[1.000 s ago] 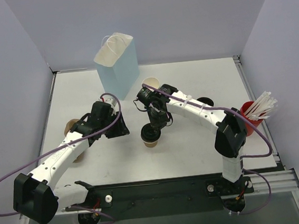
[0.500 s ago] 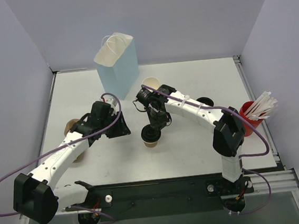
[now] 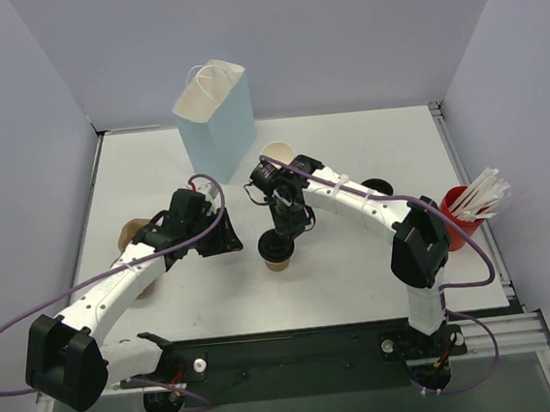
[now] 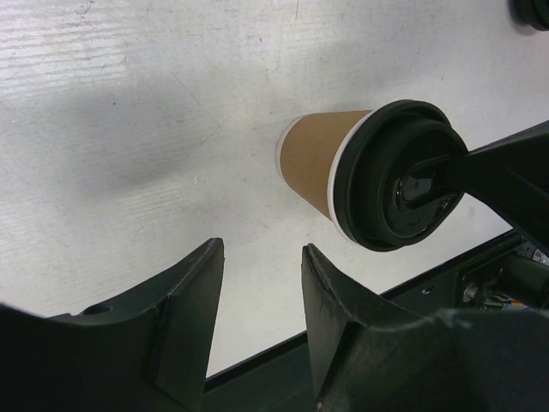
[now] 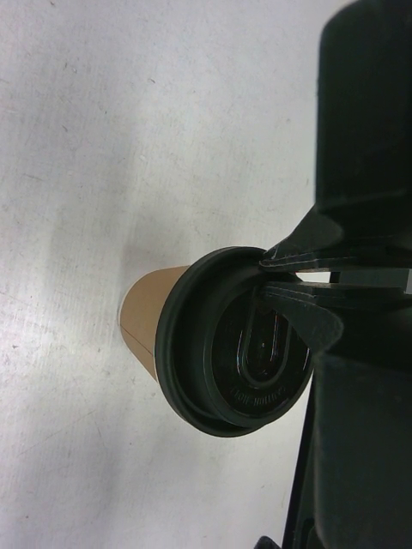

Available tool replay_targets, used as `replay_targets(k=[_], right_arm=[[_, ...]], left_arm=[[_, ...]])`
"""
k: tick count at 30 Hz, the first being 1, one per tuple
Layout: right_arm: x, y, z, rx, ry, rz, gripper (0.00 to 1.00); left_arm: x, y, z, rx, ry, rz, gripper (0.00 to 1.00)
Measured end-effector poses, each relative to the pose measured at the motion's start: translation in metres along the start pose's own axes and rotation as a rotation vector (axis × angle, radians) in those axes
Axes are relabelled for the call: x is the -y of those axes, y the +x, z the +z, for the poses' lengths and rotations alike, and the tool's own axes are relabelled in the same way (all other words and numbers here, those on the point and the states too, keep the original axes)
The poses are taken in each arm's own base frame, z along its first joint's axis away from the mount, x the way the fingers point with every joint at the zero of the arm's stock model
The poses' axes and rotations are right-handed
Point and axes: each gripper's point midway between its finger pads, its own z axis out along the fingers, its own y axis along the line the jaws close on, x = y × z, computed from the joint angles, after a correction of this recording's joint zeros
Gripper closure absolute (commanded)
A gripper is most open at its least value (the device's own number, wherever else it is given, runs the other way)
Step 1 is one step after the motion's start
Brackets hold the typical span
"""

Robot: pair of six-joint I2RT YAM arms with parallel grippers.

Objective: Pack the takeout coffee

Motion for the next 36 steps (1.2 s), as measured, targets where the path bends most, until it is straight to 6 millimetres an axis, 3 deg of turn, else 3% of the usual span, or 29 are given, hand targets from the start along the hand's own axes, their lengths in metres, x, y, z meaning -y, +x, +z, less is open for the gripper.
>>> replay_targets(k=[23,36], right_arm=[[-0.004,0.001,0.000,-0.014,-0.020,0.003,1.00],[-0.003,0.001,0.002,-0.012,-0.010,0.003,1.00]], left_arm=[[0.007,0.005,0.007,-0.017,0.053,-0.016,0.49],[0.017,0.021,0.030,-0.054,0.173,-0.096,0.49]])
